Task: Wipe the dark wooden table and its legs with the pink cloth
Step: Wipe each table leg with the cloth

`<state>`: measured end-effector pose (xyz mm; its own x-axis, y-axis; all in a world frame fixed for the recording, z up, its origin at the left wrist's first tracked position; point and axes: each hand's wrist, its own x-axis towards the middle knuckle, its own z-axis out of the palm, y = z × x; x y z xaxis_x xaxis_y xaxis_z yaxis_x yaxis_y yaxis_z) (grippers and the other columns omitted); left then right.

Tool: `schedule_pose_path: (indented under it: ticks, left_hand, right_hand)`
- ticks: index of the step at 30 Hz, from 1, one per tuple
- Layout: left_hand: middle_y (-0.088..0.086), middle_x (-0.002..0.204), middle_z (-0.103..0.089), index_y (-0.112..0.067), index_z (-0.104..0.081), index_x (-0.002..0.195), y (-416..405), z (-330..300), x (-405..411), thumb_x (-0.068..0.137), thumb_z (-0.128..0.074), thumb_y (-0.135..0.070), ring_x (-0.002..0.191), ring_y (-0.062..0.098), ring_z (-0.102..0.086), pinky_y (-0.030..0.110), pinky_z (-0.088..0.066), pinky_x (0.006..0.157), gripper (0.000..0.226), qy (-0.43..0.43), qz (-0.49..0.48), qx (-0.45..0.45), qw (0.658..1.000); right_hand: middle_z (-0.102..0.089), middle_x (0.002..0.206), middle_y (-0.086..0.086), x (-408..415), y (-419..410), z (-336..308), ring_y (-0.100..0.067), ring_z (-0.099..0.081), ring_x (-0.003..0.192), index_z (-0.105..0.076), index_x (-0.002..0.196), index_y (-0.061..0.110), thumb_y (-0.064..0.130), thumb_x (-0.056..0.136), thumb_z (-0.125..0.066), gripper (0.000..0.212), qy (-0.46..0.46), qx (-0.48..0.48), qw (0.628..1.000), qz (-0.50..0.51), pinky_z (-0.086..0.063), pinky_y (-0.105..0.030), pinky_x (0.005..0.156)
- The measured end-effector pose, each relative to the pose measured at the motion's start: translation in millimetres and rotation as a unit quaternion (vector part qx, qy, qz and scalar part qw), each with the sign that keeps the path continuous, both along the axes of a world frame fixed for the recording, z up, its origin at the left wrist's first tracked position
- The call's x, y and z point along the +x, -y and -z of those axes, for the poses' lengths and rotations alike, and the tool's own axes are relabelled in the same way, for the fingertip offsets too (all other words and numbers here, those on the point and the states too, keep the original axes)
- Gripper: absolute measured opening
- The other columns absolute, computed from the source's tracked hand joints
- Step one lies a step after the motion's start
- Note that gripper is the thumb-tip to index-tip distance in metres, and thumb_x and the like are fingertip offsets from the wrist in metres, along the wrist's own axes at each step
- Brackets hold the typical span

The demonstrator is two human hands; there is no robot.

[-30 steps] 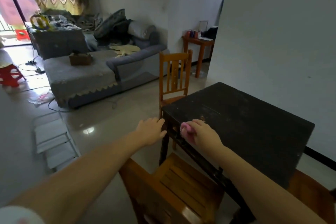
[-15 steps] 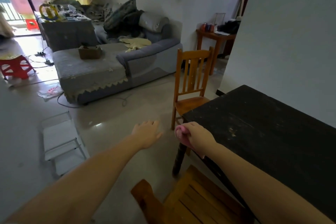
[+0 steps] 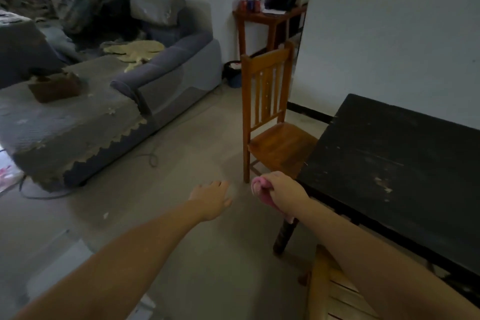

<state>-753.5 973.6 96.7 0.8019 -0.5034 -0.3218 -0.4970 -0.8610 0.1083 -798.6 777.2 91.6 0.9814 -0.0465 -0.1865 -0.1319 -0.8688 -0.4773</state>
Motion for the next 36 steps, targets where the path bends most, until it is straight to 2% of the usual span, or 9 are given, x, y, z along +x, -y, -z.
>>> schedule_pose_path:
  ticks: [7,15,20,25,27,29,32,33,36]
  left_hand:
    - [0.010,0.142,-0.038,-0.016,-0.027,0.140,7,-12,86,0.096,-0.034,-0.043,0.126,0.027,-0.040,0.041,-0.036,0.103,0.052,-0.010,0.039,-0.028,0.999]
    - [0.007,0.137,-0.044,-0.022,-0.031,0.136,78,1,201,0.094,-0.037,-0.046,0.121,0.024,-0.045,0.042,-0.042,0.098,0.049,-0.001,0.139,-0.068,0.988]
    - [0.005,0.135,-0.045,-0.021,-0.029,0.138,123,-2,281,0.094,-0.035,-0.046,0.120,0.023,-0.046,0.042,-0.043,0.097,0.050,-0.015,0.189,-0.077,0.979]
    - [0.006,0.137,-0.043,-0.021,-0.028,0.140,177,2,352,0.095,-0.033,-0.047,0.122,0.024,-0.043,0.041,-0.042,0.098,0.052,-0.004,0.281,-0.061,0.958]
    - [0.006,0.140,-0.040,-0.021,-0.026,0.141,210,10,372,0.095,-0.032,-0.046,0.125,0.024,-0.041,0.042,-0.039,0.100,0.053,-0.008,0.330,-0.047,0.943]
    - [0.006,0.144,-0.036,-0.020,-0.023,0.142,241,19,381,0.096,-0.033,-0.045,0.128,0.024,-0.038,0.042,-0.036,0.103,0.054,-0.021,0.380,-0.038,0.924]
    - [0.006,0.145,-0.035,-0.020,-0.023,0.143,284,41,387,0.096,-0.034,-0.042,0.129,0.023,-0.038,0.038,-0.037,0.103,0.053,-0.048,0.484,-0.009,0.874]
    - [0.006,0.143,-0.037,-0.020,-0.024,0.142,291,47,386,0.096,-0.035,-0.042,0.127,0.022,-0.040,0.037,-0.039,0.101,0.052,-0.053,0.514,0.000,0.856]
    - [0.005,0.136,-0.043,-0.021,-0.028,0.139,309,73,376,0.095,-0.035,-0.044,0.119,0.022,-0.046,0.036,-0.043,0.096,0.050,-0.080,0.618,0.034,0.781]
  right_hand:
    - [-0.053,0.127,-0.008,71,-2,-5,-0.027,-0.053,0.112,-0.055,0.126,0.019,0.020,0.096,-0.046,0.031,-0.003,-0.010,0.998,0.063,-0.045,-0.038,0.093]
    - [-0.050,0.130,-0.011,158,59,7,-0.029,-0.051,0.114,-0.051,0.131,0.017,0.015,0.096,-0.043,0.036,0.025,-0.033,0.988,0.149,-0.042,-0.038,0.094]
    - [-0.051,0.129,-0.010,219,96,-3,-0.028,-0.051,0.113,-0.053,0.129,0.018,0.029,0.096,-0.048,0.036,0.006,-0.030,0.981,0.194,-0.041,-0.034,0.090]
    - [-0.061,0.112,-0.011,253,125,-20,-0.027,-0.058,0.105,-0.061,0.107,0.012,0.029,0.097,-0.042,0.028,-0.019,0.014,0.969,0.248,-0.044,-0.031,0.084]
    - [-0.063,0.107,-0.011,256,136,-20,-0.029,-0.060,0.102,-0.061,0.103,0.010,0.028,0.097,-0.040,0.028,-0.022,0.029,0.952,0.303,-0.046,-0.032,0.085]
    - [-0.059,0.117,-0.007,253,145,-11,-0.027,-0.057,0.109,-0.058,0.120,0.016,0.033,0.097,-0.043,0.032,0.006,0.004,0.926,0.378,-0.046,-0.033,0.090]
    - [-0.056,0.110,0.008,240,145,14,-0.019,-0.055,0.108,-0.058,0.116,0.024,0.032,0.097,-0.047,0.023,0.074,0.047,0.865,0.494,-0.042,-0.006,0.082]
    - [-0.057,0.104,0.013,235,138,17,-0.014,-0.057,0.104,-0.058,0.108,0.029,0.032,0.097,-0.046,0.017,0.092,0.043,0.849,0.519,-0.043,-0.005,0.080]
    - [-0.064,0.103,0.018,209,114,33,-0.001,-0.057,0.100,-0.061,0.108,0.033,0.043,0.097,-0.041,0.025,0.142,0.000,0.758,0.636,-0.051,-0.025,0.087]
